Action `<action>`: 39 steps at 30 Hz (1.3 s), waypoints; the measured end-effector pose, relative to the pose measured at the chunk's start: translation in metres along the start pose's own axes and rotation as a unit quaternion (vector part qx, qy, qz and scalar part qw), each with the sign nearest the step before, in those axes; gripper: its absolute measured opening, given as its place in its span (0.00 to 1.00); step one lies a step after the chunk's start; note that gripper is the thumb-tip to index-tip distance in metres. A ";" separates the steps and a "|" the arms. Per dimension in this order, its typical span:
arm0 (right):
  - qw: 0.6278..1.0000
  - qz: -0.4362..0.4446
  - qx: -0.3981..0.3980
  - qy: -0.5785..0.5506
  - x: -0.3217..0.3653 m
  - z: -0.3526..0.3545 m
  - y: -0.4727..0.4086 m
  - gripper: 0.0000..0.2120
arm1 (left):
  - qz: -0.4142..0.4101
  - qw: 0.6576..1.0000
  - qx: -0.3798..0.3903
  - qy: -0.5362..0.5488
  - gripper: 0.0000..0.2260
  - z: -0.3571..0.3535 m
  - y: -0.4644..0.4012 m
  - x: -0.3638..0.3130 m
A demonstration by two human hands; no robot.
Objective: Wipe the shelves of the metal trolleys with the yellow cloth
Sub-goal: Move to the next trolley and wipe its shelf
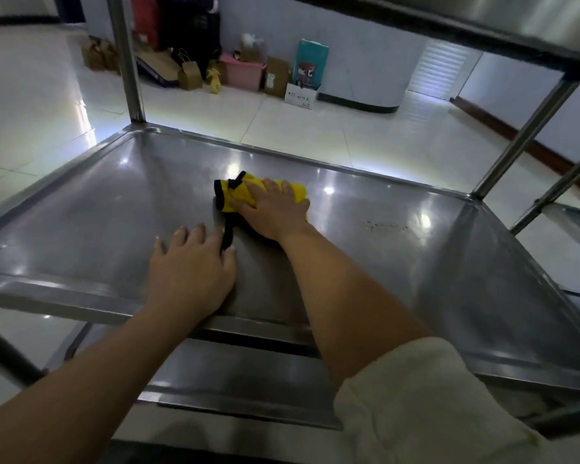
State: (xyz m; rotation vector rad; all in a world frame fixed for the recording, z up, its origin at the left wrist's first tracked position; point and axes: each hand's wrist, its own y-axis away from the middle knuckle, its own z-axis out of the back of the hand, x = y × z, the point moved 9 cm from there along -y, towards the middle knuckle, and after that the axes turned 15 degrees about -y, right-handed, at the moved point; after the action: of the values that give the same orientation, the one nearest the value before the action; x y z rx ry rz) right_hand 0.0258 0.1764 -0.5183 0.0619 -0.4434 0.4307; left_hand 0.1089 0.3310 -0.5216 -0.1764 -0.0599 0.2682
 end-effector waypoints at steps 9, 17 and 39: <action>0.994 -0.080 -0.073 0.021 -0.117 0.066 0.037 0.28 | -0.021 0.999 0.037 -0.012 0.30 -0.010 -0.007 0.000; 0.997 -0.022 -0.076 0.025 -0.123 0.076 0.176 0.25 | -0.123 0.992 0.030 -0.008 0.42 0.004 -0.001 -0.023; 0.975 -0.192 -0.104 0.036 -0.247 0.123 0.087 0.25 | -0.140 0.990 0.008 0.007 0.28 0.000 -0.009 -0.116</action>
State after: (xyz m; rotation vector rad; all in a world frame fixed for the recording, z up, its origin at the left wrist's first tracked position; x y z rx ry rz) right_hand -0.2613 0.1404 -0.5157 -0.0702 -0.3924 0.0053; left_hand -0.0006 0.2914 -0.5243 -0.1527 -0.0676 -0.0135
